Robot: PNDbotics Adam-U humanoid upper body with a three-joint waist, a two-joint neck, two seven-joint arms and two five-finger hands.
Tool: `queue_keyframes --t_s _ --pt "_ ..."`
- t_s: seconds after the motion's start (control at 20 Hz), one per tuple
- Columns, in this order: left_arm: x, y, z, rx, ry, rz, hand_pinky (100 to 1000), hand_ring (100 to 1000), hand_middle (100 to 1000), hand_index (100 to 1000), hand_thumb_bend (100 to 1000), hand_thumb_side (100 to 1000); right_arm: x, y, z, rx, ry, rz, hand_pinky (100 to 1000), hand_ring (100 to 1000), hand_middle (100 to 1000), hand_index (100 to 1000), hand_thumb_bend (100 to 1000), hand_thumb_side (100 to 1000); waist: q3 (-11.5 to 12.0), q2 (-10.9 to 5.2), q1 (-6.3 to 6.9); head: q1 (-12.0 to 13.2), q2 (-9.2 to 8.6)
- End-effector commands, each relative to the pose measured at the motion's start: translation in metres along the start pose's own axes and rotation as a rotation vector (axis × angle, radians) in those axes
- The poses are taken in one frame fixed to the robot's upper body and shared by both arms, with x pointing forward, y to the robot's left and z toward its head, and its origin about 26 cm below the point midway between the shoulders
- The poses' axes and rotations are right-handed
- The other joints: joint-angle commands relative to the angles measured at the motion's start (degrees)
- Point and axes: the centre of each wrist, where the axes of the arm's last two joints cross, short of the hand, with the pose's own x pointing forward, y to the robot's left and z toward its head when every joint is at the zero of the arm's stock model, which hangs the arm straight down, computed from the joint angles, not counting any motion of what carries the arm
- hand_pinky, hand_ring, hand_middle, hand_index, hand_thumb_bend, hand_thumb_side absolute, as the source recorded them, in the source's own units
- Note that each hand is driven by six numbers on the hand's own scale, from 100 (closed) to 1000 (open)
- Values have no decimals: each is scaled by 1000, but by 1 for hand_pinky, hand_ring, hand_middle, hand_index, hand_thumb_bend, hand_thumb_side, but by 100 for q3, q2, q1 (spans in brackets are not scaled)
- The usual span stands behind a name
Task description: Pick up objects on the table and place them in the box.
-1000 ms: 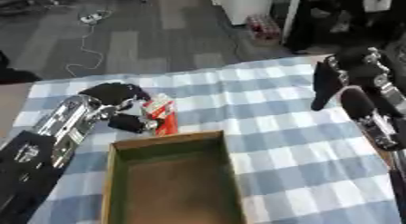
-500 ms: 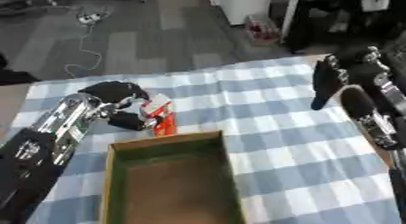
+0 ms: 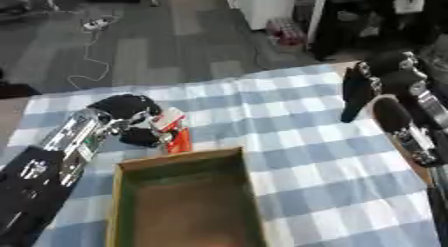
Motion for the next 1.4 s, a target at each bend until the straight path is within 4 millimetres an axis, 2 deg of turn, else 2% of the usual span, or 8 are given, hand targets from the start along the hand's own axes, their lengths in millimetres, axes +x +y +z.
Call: queue_keyframes --t_s 0.05,0.1,0.15,0.25,0.4,0.45,0.6,1.4 --pt "-5 9 -2 32 9 -8 445 510 672 782 226 1000 3 -6 -6 20 -48 30 353 334 371 470 100 1000 -13 -45 11 10 -79" --pt "-6 7 -3 25 10 -9 445 510 672 782 226 1000 3 -6 -6 20 -49 30 353 334 371 470 100 1000 -15 -45 11 10 -81" --pt "-6 6 -3 16 11 -10 239 410 615 739 213 1000 3 -6 -6 19 -49 30 353 334 371 470 100 1000 -16 -45 12 10 -80" --pt "-7 3 -4 1 10 -8 100 266 512 652 172 999 3 -6 -6 19 -49 30 353 334 371 470 100 1000 -14 -45 11 9 -79" --pt "-8 2 -4 7 3 2 100 152 409 541 123 937 3 -6 -5 20 -48 29 353 334 371 470 100 1000 -3 -48 7 2 -77" --pt "-7 3 -3 16 -1 3 100 100 221 390 100 838 3 -6 -5 21 -47 29 353 334 371 471 100 1000 1 -49 6 1 -76" --pt "-5 8 -1 73 -20 -15 100 100 100 344 100 813 2 -6 -4 23 -44 29 353 333 371 473 100 1000 16 -50 0 6 -71" --pt "26 64 51 496 -129 107 100 100 100 315 100 762 2 -6 0 29 -26 35 352 333 371 473 100 1000 122 -61 -35 -40 -64"
